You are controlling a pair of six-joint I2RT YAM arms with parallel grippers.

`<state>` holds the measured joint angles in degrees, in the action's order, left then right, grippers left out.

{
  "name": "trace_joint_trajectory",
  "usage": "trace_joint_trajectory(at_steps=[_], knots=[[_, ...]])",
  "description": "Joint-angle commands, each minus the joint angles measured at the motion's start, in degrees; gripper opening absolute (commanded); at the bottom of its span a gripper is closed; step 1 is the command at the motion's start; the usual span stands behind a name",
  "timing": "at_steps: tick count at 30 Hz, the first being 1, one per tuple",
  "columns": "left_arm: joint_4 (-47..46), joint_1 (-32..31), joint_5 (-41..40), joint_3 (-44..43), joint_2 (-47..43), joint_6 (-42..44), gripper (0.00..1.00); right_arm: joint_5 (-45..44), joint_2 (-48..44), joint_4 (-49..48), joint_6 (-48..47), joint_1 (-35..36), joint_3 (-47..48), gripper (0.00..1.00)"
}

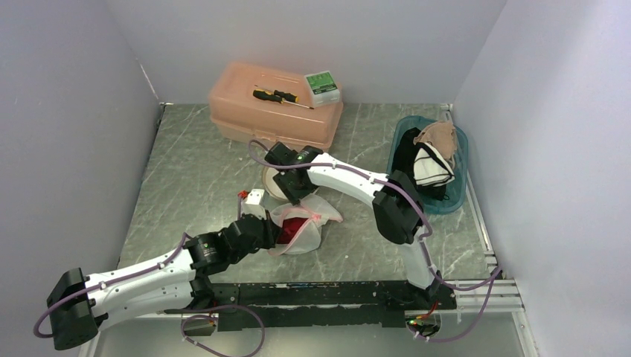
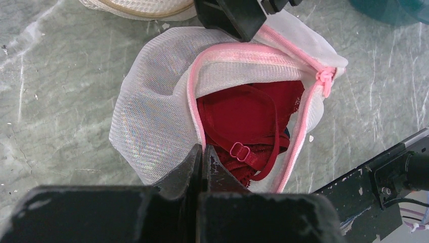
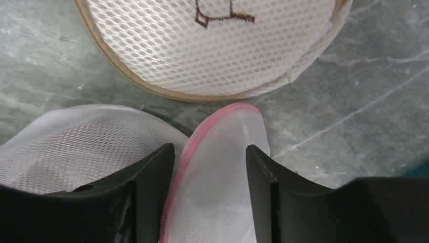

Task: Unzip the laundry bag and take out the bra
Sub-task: Open the laundry bag at the center of the board.

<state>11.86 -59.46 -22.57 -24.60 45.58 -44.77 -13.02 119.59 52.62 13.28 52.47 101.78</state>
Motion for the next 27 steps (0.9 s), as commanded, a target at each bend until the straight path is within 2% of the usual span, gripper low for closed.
trace_joint_trajectory(at_steps=[1,4,7,11,16,19,21,24,25,27], knots=[[-1.5,-0.3,-0.6,0.3,-0.8,0.0,0.03,-3.8,-0.9,4.1,-0.9,0.3,-0.2,0.53],[-1.8,-0.4,-0.5,0.4,-0.8,0.1,0.03,-4.0,-1.3,4.8,-0.9,0.5,-0.6,0.29],[-1.9,-0.4,-0.5,0.2,-0.8,0.0,0.03,-4.6,-2.7,4.7,-0.5,0.6,-0.4,0.0],[-1.7,-0.4,-0.7,-0.7,-1.0,-0.3,0.03,-7.5,-8.7,0.5,1.4,1.0,-1.8,0.0],[-1.5,-0.3,-2.2,-2.9,-0.9,-0.3,0.03,-4.2,-27.5,-19.4,0.9,1.1,-15.3,0.0],[-1.1,-0.3,-3.7,-4.8,-0.1,-0.6,0.03,-1.3,-40.6,-34.6,0.2,1.2,-28.4,0.0],[-0.9,-0.3,-4.6,-5.6,0.2,-1.2,0.03,2.2,-51.2,-47.4,-0.5,1.3,-40.4,0.0],[-1.9,-0.3,-5.7,-4.9,0.2,-2.8,0.03,2.9,-66.7,-66.6,0.8,1.3,-59.5,0.0],[-2.4,-0.3,-5.8,-4.1,0.2,-3.2,0.03,2.7,-70.6,-70.8,1.5,1.3,-64.2,0.0],[-2.9,-0.3,-6.4,-3.3,0.6,-4.1,0.03,3.8,-76.9,-72.2,2.9,1.3,-71.1,0.0]])
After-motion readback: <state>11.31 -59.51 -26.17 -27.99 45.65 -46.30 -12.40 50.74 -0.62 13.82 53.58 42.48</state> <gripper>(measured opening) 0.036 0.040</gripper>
